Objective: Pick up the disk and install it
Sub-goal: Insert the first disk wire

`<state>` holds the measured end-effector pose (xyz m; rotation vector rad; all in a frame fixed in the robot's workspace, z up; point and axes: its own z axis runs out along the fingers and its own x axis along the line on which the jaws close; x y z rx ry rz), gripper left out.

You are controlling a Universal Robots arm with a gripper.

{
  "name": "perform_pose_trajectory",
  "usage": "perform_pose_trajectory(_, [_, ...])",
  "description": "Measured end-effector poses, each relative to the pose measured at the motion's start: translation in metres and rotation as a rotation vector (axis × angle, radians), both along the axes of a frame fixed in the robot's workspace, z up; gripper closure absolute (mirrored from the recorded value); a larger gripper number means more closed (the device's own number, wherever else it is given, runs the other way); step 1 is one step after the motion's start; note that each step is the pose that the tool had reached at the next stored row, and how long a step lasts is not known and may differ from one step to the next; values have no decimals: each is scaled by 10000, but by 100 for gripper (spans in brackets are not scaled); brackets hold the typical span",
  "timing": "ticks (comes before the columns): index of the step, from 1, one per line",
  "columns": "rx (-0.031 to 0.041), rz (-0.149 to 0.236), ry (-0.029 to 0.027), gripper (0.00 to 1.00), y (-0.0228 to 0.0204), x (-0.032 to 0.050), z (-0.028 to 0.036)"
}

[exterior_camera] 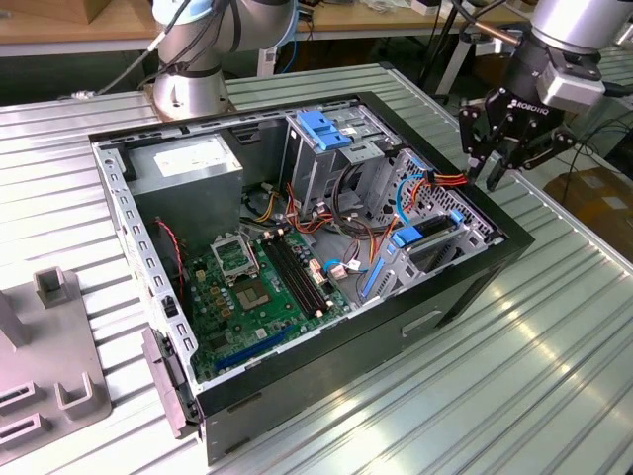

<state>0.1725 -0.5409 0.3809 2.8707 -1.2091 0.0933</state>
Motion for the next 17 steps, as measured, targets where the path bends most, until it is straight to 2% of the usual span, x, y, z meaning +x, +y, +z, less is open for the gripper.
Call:
perform_pose_trajectory(7, [-6, 96, 0, 67, 119, 5, -23])
perform_pose_trajectory(9, [-12, 103, 0, 67, 142, 5, -30])
perform_pose_trajectory(12, [-11, 112, 0, 67, 156, 5, -35])
perform_pose_trajectory(17, [-12, 112, 0, 67, 157, 5, -35])
